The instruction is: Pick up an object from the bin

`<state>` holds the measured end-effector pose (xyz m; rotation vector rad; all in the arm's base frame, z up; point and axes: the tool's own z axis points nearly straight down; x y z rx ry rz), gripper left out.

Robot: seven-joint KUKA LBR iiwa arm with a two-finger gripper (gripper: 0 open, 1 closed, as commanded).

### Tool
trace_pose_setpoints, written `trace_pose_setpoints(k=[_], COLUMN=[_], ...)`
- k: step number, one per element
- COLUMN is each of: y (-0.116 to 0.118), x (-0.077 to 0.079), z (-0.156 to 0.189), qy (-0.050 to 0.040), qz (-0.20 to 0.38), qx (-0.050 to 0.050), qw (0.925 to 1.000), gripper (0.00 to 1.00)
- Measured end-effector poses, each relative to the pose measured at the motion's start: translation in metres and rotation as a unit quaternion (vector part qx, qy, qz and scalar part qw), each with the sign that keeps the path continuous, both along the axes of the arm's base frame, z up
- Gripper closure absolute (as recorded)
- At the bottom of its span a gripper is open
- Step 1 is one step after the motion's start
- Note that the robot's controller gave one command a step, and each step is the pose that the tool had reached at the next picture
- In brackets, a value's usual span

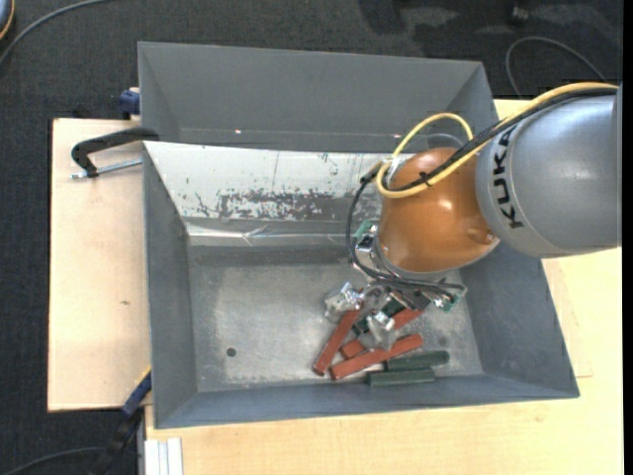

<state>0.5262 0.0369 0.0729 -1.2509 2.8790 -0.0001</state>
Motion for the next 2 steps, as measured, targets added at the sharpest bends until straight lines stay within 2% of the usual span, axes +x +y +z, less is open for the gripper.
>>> trace_pose_setpoints(k=[1, 2], y=[0.0, 0.041], x=[-0.014, 0.017], z=[0.114, 0.179], qy=[-0.005, -0.0064], qz=[-0.008, 0.024], qx=[0.001, 0.002], qw=[1.0, 0.9997], gripper=[1.0, 1.0])
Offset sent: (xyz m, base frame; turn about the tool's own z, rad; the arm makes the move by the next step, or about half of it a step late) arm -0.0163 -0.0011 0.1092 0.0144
